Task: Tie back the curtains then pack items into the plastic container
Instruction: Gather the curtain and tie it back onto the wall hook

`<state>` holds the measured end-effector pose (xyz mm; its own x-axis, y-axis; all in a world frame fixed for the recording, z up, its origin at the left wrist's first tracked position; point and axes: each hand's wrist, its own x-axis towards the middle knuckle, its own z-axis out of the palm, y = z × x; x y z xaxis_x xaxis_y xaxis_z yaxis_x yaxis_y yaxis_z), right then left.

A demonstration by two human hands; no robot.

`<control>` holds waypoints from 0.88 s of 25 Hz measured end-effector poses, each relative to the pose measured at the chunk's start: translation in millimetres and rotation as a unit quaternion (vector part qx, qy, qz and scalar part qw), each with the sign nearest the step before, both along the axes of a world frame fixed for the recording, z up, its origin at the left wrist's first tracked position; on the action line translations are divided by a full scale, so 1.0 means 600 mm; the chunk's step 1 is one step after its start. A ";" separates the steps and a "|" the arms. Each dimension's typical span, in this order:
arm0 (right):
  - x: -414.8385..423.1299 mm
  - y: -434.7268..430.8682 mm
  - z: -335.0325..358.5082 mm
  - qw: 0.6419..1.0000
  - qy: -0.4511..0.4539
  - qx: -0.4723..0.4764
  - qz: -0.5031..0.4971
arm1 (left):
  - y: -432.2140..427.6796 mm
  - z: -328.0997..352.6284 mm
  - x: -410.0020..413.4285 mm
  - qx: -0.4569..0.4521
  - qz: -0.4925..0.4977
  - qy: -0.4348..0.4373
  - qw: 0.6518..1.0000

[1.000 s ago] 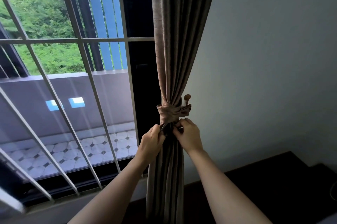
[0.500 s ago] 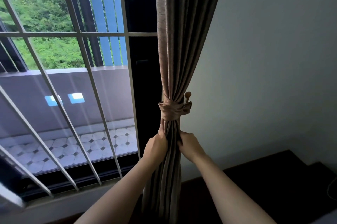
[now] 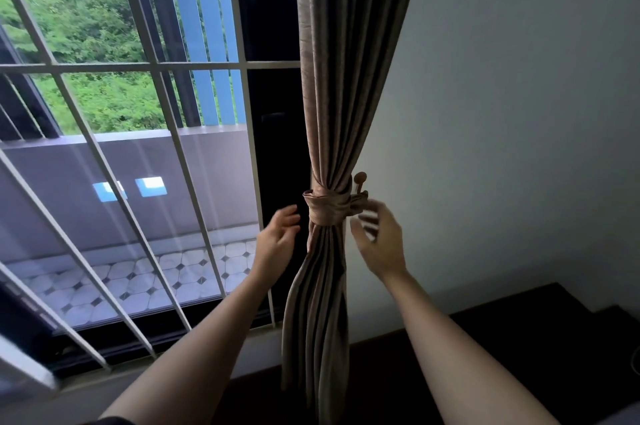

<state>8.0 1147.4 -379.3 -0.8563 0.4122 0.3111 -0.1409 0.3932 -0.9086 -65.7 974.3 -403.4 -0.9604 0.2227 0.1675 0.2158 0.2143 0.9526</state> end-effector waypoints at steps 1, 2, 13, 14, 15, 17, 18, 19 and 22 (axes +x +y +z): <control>-0.007 0.003 0.029 0.999 0.031 -0.008 -0.001 | -0.001 0.012 -0.011 0.028 0.004 0.028 0.999; -0.015 0.004 0.060 0.999 0.042 -0.003 0.016 | 0.000 0.026 -0.018 0.040 -0.014 0.043 0.998; -0.061 -0.002 0.144 0.978 -0.031 0.206 -0.016 | 0.024 0.102 -0.062 -0.038 -0.047 0.063 0.996; -0.062 -0.001 0.142 0.977 -0.029 0.212 -0.018 | 0.030 0.104 -0.063 -0.058 -0.023 0.073 0.995; -0.062 0.000 0.139 0.976 -0.027 0.216 -0.018 | 0.035 0.104 -0.064 -0.067 -0.008 0.080 0.994; -0.059 -0.001 0.136 0.978 -0.023 0.206 -0.009 | 0.037 0.104 -0.059 -0.063 -0.011 0.057 0.996; -0.055 -0.002 0.136 0.980 -0.025 0.197 0.002 | 0.035 0.104 -0.057 -0.038 -0.031 0.018 0.999; -0.052 -0.004 0.134 0.982 -0.032 0.188 0.016 | 0.033 0.106 -0.053 0.007 -0.052 -0.030 0.998; -0.037 -0.015 0.118 0.982 -0.030 0.188 0.004 | 0.030 0.118 -0.046 0.107 -0.033 -0.108 0.988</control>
<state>-14.2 1138.5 -308.2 -0.8800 0.2714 0.3899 -0.0962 0.7020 -0.7057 -93.5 992.3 -332.9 -0.9634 0.2681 0.0099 0.0091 -0.0043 0.9999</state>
